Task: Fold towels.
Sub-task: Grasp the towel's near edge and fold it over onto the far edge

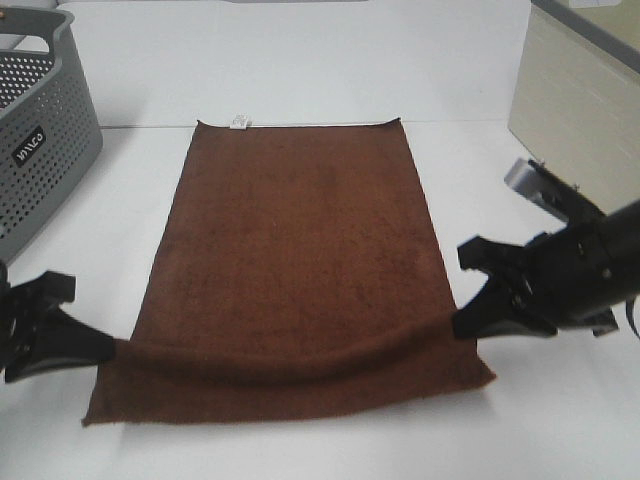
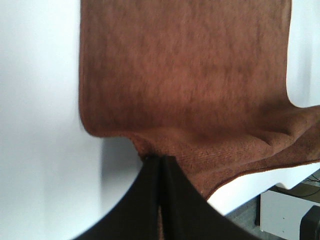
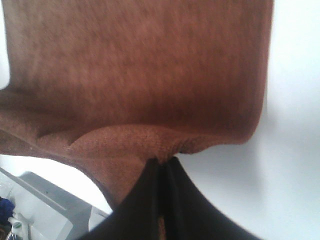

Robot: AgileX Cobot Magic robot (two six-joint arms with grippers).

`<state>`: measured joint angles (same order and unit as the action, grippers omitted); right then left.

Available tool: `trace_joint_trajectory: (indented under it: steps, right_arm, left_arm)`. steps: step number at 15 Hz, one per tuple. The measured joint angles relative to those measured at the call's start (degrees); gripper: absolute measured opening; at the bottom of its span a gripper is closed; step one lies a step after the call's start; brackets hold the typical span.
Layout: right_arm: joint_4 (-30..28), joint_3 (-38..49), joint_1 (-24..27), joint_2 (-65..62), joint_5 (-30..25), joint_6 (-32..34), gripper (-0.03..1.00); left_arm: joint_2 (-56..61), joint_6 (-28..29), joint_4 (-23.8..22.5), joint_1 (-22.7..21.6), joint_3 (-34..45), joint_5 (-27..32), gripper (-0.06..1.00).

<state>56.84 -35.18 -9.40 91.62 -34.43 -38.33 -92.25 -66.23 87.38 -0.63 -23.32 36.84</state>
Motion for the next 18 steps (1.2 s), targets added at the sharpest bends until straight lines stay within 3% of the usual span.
trace_joint_trajectory:
  steps: [5,8,14,18]
  right_arm:
    - [-14.7,-27.3,0.0,10.5,-8.0,15.2,0.0]
    - [-21.3,-47.8,0.0,20.4,-14.6,22.1,0.0]
    - [-28.1,-77.6,0.0,36.7,-19.1,28.5,0.0]
    - [-28.8,-91.8,1.0,50.3,-14.2,28.8,0.0]
  left_arm:
    - [-4.4,24.8,-22.1,0.0,-24.6,-0.5,0.0]
    - [-13.5,35.7,-30.6,0.0,-41.8,-0.3,0.0]
    - [-28.6,38.7,-31.9,0.0,-65.3,-0.5,0.0]
    - [-42.2,38.6,-32.1,2.0,-81.1,-5.0,0.0]
